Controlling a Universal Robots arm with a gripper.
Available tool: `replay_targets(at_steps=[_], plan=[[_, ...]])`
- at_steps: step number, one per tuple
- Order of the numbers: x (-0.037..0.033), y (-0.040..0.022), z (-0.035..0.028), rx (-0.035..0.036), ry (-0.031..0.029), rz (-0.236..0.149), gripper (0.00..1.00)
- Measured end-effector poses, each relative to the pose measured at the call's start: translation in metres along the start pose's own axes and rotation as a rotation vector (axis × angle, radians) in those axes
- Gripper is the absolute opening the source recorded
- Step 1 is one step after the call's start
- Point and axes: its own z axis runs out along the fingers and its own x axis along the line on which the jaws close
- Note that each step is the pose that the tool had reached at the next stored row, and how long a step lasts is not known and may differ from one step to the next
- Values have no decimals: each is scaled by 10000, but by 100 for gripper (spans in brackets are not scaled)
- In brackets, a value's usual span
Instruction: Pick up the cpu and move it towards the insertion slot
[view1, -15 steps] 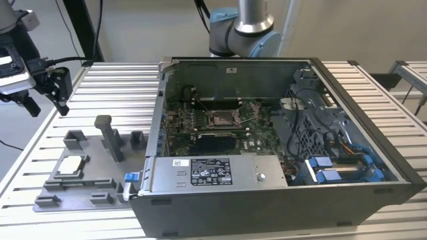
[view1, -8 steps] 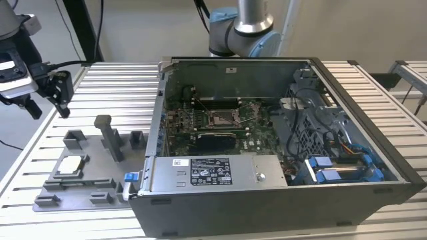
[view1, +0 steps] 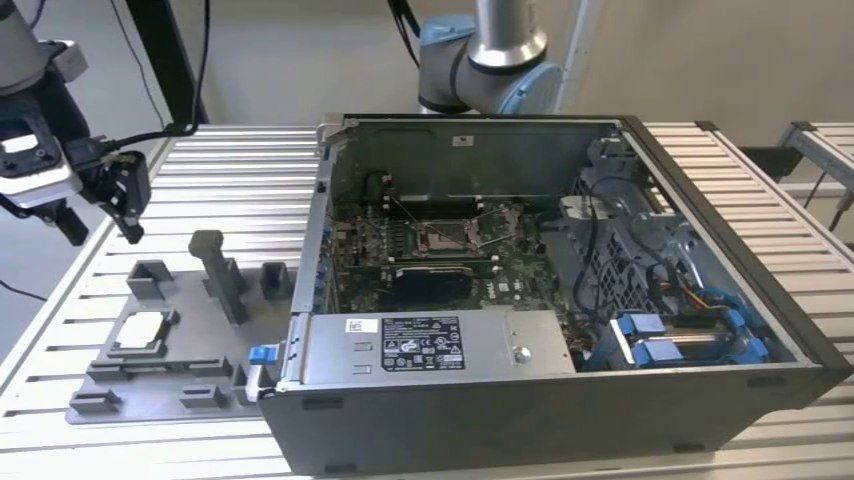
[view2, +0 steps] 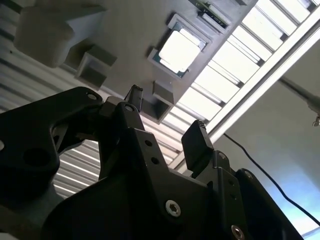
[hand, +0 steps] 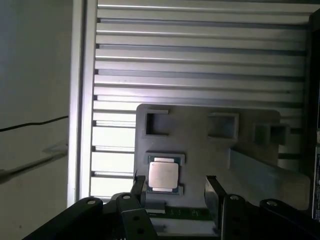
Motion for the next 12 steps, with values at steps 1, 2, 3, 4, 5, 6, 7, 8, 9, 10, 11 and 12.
replay_targets(at_steps=[1,2,3,4,5,6,7,8,9,10,11,12], plan=[[2,-1,13,0,0,0,100],[3,-1,24,0,-1,0,100],[4,-2,36,0,0,0,100],[5,-3,48,1,1,-1,100],[5,-3,60,0,0,-1,100],[6,-4,73,0,-1,0,100],[7,-5,86,-1,0,-1,100],[8,-5,98,0,0,0,100],[8,-6,113,0,0,0,100],[9,-7,127,0,-1,-1,100],[10,-8,141,0,-1,0,100],[10,-9,155,0,-1,0,100]])
